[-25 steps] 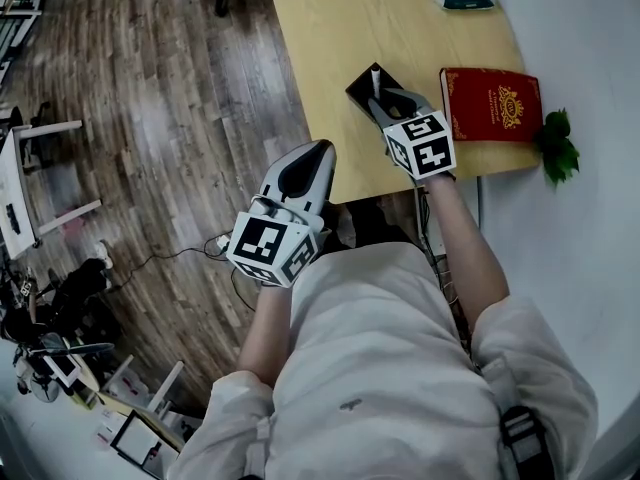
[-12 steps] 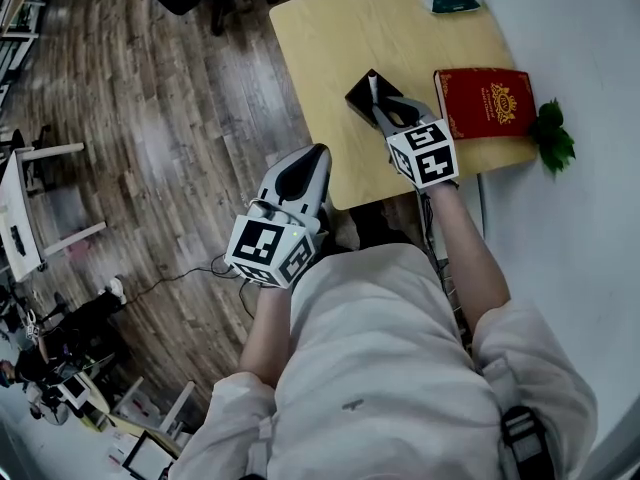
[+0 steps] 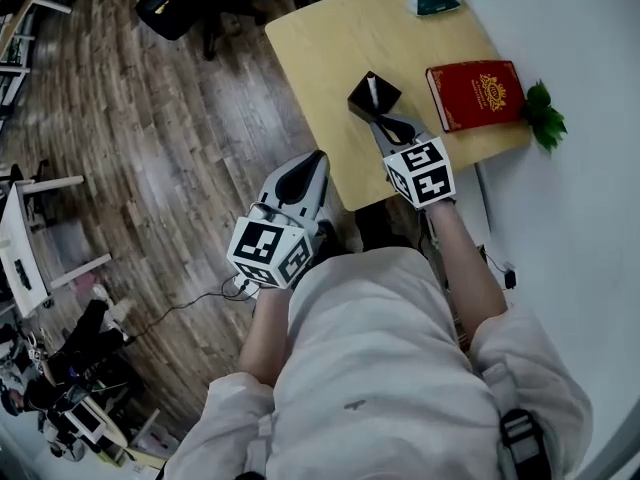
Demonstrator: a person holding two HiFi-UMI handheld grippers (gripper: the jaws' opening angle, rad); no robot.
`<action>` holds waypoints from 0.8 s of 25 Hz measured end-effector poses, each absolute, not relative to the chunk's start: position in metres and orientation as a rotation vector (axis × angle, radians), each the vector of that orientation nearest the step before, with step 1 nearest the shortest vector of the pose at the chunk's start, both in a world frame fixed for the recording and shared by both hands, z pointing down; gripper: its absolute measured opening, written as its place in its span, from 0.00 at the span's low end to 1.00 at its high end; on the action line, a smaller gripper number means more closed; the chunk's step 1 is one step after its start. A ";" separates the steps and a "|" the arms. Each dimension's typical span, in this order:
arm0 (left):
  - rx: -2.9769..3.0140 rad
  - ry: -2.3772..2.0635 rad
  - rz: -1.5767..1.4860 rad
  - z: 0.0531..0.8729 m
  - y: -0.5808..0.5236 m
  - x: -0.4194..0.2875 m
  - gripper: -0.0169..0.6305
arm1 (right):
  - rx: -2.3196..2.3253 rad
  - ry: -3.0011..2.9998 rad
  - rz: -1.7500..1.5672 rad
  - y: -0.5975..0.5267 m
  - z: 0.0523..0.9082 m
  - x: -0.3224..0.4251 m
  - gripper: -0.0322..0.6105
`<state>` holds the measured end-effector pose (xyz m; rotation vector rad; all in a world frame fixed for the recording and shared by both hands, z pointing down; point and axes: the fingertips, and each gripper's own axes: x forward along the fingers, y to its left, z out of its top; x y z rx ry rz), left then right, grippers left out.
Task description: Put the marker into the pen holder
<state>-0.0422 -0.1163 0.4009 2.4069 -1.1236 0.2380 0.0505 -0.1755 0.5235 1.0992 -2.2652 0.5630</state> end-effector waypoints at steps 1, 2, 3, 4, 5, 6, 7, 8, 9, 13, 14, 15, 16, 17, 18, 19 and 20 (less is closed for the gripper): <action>2.415 -1.110 0.239 0.401 -0.113 -0.044 0.05 | 1.107 -2.264 0.559 -0.170 0.521 0.048 0.10; 2.423 -1.096 0.240 0.400 -0.109 -0.045 0.05 | 1.116 -2.262 0.556 -0.164 0.519 0.046 0.10; 2.432 -1.082 0.241 0.400 -0.106 -0.047 0.05 | 1.126 -2.260 0.553 -0.159 0.516 0.043 0.10; 2.441 -1.067 0.240 0.399 -0.102 -0.049 0.05 | 1.136 -2.258 0.550 -0.153 0.514 0.041 0.09; 2.449 -1.053 0.240 0.398 -0.099 -0.051 0.05 | 1.148 -2.255 0.546 -0.148 0.511 0.038 0.09; 2.458 -1.040 0.239 0.397 -0.096 -0.054 0.05 | 1.159 -2.252 0.542 -0.142 0.509 0.035 0.08; 2.465 -1.028 0.238 0.397 -0.092 -0.056 0.05 | 1.169 -2.249 0.538 -0.137 0.506 0.033 0.08; 2.471 -1.017 0.238 0.396 -0.088 -0.059 0.05 | 1.177 -2.246 0.535 -0.130 0.503 0.030 0.07; 2.477 -1.008 0.237 0.395 -0.084 -0.062 0.05 | 1.185 -2.243 0.533 -0.124 0.500 0.027 0.07; 2.494 -0.979 0.228 0.394 -0.066 -0.076 0.05 | 1.214 -2.235 0.519 -0.099 0.490 0.014 0.06; 2.496 -0.975 0.227 0.395 -0.061 -0.079 0.05 | 1.218 -2.234 0.515 -0.092 0.488 0.011 0.06; 2.497 -0.971 0.225 0.395 -0.056 -0.082 0.05 | 1.223 -2.235 0.510 -0.085 0.486 0.008 0.06; 2.497 -0.967 0.223 0.395 -0.051 -0.085 0.05 | 1.227 -2.236 0.504 -0.079 0.483 0.005 0.05; 2.499 -0.962 0.219 0.395 -0.046 -0.088 0.05 | 1.232 -2.237 0.497 -0.073 0.480 0.002 0.05; 2.502 -0.957 0.216 0.395 -0.042 -0.091 0.05 | 1.238 -2.239 0.488 -0.067 0.476 -0.001 0.05; 2.506 -0.952 0.213 0.394 -0.037 -0.095 0.05 | 1.245 -2.242 0.479 -0.060 0.471 -0.005 0.05; 2.511 -0.946 0.210 0.392 -0.032 -0.098 0.05 | 1.254 -2.246 0.468 -0.054 0.466 -0.009 0.05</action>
